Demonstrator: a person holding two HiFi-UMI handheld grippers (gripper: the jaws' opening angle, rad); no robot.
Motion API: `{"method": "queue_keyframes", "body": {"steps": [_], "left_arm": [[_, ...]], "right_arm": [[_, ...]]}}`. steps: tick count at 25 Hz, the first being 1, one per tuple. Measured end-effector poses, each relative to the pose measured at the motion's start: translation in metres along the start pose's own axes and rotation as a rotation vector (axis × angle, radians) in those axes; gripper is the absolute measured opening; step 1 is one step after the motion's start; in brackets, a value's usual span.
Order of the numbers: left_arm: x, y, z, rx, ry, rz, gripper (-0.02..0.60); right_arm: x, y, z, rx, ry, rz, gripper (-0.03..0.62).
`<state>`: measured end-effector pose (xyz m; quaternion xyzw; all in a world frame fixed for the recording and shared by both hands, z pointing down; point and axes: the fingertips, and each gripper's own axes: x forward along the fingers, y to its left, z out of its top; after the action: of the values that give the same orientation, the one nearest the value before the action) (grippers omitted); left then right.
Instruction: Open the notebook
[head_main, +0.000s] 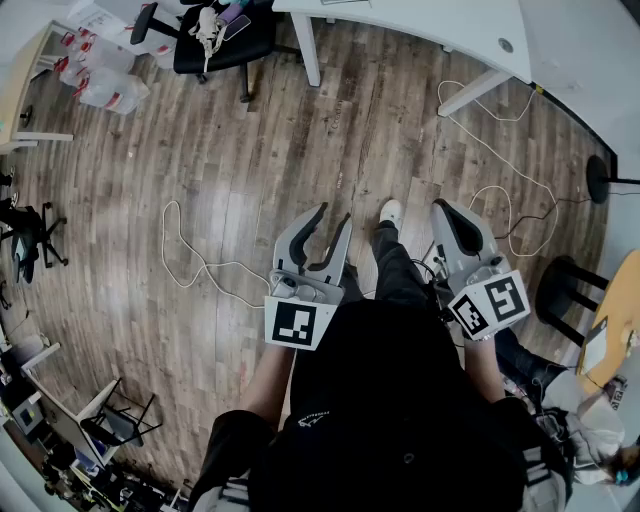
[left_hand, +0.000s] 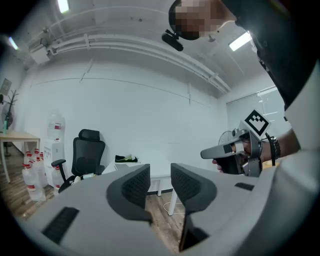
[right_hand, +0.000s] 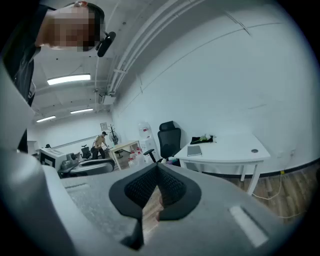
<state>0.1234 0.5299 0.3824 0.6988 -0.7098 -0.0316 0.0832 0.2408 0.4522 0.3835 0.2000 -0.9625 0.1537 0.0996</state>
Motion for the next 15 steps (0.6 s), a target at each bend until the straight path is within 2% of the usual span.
{"method": "queue_keyframes", "body": {"steps": [5, 10, 15], "left_arm": [[-0.036, -0.033, 0.025, 0.038, -0.062, 0.027, 0.123], [-0.058, -0.072, 0.038, 0.05, -0.114, 0.069, 0.123], [-0.069, -0.11, 0.027, 0.043, -0.091, 0.098, 0.123]], "right_arm": [[-0.049, 0.04, 0.008, -0.032, -0.031, 0.055, 0.005], [-0.089, 0.044, 0.006, -0.046, -0.047, 0.088, 0.005], [-0.129, 0.033, 0.007, -0.051, -0.068, 0.105, 0.005]]}}
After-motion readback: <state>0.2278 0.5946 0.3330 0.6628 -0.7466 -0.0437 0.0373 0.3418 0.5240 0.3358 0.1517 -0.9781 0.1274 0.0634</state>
